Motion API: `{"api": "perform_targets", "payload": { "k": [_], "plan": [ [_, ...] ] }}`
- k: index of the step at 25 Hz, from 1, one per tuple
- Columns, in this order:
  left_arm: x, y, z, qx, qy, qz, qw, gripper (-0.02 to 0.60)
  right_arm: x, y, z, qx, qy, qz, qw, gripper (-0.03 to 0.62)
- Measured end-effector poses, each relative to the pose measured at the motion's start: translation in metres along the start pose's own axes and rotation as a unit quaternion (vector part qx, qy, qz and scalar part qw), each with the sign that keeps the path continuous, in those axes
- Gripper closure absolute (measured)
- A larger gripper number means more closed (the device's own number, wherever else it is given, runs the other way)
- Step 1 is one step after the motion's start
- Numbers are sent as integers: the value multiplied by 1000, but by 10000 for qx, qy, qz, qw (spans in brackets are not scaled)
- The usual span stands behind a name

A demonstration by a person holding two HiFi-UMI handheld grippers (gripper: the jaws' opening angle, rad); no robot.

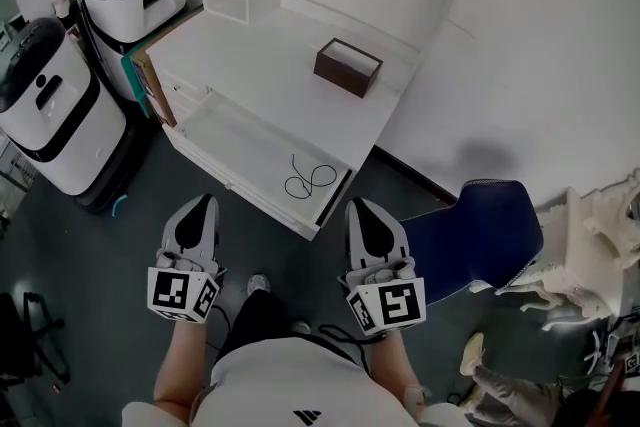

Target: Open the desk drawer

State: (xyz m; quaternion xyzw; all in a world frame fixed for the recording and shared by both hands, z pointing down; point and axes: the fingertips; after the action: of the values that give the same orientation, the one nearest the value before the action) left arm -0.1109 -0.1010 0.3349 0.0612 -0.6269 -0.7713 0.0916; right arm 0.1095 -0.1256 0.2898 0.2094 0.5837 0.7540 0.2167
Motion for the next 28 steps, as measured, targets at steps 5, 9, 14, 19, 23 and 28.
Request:
{"api": "perform_targets", "payload": {
  "k": [5, 9, 14, 19, 23, 28],
  "plan": [
    [-12, -29, 8, -327, 65, -140, 9993, 575, 4, -9, 9, -86, 12, 10, 10000, 594],
    [-18, -44, 16, -504, 84, -69, 9987, 575, 6, -14, 18, -118, 47, 17, 9999, 594],
    [-20, -47, 26, -529, 73, -9, 9986, 577, 11, -17, 27, -121, 58, 29, 9999, 594],
    [-22, -47, 33, -521, 57, 41, 9986, 575, 15, -20, 32, -128, 36, 48, 9999, 594],
    [-23, -49, 36, -550, 48, 86, 9984, 575, 17, -24, 33, -151, 21, 58, 9999, 594],
    [-19, -51, 38, -570, -18, 102, 9983, 575, 20, -26, 30, -188, -16, 33, 9998, 594]
  ]
}}
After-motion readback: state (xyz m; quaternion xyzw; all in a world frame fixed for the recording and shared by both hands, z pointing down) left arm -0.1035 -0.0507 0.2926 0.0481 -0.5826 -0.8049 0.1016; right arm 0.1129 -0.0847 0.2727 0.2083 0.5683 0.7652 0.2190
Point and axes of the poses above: the fingertips, and each gripper's own axes: z backward along the fingers, x to its left, y out of its underside, and after that the axes turned 9 degrees about -x, right-handed
